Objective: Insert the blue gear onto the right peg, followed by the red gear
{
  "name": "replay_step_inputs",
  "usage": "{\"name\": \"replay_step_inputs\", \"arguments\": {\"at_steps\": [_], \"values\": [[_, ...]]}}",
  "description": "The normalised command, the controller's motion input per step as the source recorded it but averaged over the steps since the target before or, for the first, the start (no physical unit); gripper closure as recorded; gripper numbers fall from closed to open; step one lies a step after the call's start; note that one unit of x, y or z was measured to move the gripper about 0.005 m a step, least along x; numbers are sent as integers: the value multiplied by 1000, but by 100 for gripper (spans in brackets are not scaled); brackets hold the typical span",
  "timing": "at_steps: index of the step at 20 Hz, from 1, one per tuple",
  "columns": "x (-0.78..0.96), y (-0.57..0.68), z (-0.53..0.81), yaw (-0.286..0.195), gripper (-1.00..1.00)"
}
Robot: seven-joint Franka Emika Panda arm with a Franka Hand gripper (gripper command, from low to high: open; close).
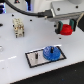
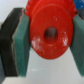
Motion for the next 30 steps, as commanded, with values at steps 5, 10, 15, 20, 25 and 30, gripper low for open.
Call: {"name": "replay_step_inputs", "arguments": {"at_steps": [5, 10, 15, 20, 25, 30], "values": [[650, -273, 77, 0, 100], [603, -220, 41, 0, 100], [389, -196, 11, 0, 100], [128, -157, -96, 0, 100], [128, -144, -105, 0, 100], [111, -112, -61, 0, 100]]}}
